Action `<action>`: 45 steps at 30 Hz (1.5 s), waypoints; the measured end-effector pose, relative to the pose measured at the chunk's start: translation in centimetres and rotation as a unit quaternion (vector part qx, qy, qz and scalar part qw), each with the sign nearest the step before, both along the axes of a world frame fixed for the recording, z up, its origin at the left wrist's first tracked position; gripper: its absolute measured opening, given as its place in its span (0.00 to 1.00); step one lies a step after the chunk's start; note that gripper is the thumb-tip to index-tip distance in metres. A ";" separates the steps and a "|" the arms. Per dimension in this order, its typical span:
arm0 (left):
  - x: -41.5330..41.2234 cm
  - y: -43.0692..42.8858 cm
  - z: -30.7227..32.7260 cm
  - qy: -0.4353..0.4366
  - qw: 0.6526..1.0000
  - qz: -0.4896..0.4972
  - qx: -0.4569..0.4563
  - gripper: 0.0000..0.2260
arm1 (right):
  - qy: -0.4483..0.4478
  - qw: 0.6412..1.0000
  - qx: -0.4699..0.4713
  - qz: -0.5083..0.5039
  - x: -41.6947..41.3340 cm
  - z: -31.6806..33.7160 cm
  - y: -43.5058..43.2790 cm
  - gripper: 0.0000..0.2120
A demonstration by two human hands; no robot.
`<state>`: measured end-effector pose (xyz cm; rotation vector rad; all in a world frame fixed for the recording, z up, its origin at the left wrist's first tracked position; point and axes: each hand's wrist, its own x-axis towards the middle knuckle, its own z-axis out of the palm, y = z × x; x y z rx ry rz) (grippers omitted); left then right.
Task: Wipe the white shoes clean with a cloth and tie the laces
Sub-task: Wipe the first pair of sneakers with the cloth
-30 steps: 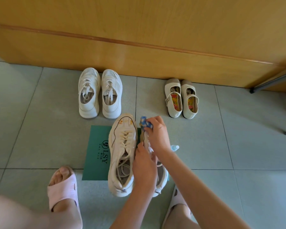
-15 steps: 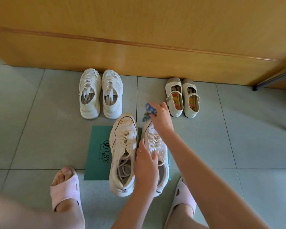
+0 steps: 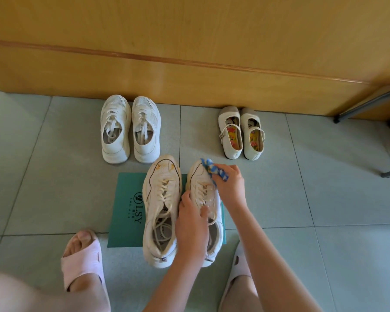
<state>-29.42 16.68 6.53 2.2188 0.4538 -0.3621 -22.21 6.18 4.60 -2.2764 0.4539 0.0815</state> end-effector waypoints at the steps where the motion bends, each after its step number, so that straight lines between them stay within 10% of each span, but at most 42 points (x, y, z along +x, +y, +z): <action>1: 0.0 0.0 0.0 0.002 1.000 0.000 0.001 0.25 | 0.000 1.000 0.003 -0.003 -0.1 0.2 -0.1 0.13; 12: -0.1 0.0 0.0 -0.010 1.000 -0.012 0.025 0.27 | -0.062 0.977 0.149 -0.138 5.9 2.1 1.0 0.13; 19: -0.1 0.1 -0.1 -0.010 0.999 -0.018 0.025 0.27 | 0.017 0.999 -0.024 0.027 4.4 -0.8 1.0 0.16; 45: -0.1 0.0 0.2 -0.009 0.998 -0.042 0.055 0.27 | -0.089 0.972 -0.077 0.206 1.8 0.1 2.6 0.14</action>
